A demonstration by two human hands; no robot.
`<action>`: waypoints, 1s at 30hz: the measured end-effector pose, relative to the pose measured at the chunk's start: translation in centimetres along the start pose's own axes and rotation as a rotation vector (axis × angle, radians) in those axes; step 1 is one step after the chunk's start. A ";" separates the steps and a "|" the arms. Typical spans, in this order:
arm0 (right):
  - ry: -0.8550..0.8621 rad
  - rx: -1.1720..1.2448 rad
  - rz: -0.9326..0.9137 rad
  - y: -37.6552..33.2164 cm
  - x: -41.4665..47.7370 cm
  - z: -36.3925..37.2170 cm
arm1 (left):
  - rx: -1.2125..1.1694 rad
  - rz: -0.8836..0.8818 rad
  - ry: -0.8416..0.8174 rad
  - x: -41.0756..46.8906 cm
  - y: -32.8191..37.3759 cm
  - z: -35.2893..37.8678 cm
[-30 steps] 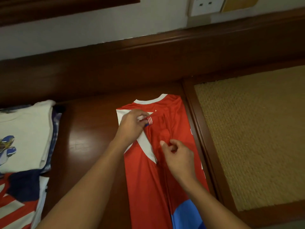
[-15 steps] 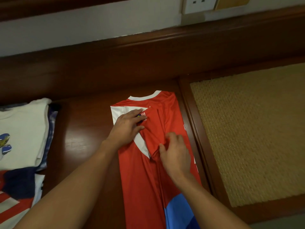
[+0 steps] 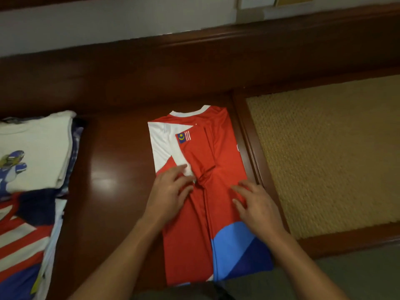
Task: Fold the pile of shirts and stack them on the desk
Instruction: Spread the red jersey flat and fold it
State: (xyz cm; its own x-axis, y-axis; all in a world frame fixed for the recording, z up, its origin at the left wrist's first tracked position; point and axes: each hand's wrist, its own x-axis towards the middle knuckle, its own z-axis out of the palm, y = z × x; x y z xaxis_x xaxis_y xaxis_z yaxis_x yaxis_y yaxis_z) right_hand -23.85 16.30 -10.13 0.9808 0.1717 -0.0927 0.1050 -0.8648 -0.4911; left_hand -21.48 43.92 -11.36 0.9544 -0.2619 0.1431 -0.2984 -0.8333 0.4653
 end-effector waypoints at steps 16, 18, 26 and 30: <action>0.166 0.042 0.046 1.0 -15.6 1.4 | 0.012 -0.263 -0.077 -19.5 9.5 -0.1; 0.185 0.110 0.062 1.7 -17.7 1.8 | -0.024 -0.298 -0.032 -21.9 9.9 0.5; 0.307 0.625 0.526 2.9 -21.2 2.7 | -0.432 -0.767 0.294 -26.6 12.5 3.2; 0.163 0.864 0.800 4.8 -19.9 6.2 | -0.781 -1.084 0.221 -26.5 11.9 6.3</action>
State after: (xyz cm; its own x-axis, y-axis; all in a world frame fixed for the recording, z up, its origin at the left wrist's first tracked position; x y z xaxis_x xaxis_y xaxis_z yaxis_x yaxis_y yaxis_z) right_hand -43.90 11.68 -15.98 0.7330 -0.3884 -0.5585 -0.6315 -0.0834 -0.7708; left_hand -50.33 37.84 -15.10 0.7091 0.4895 -0.5075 0.6069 -0.0574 0.7927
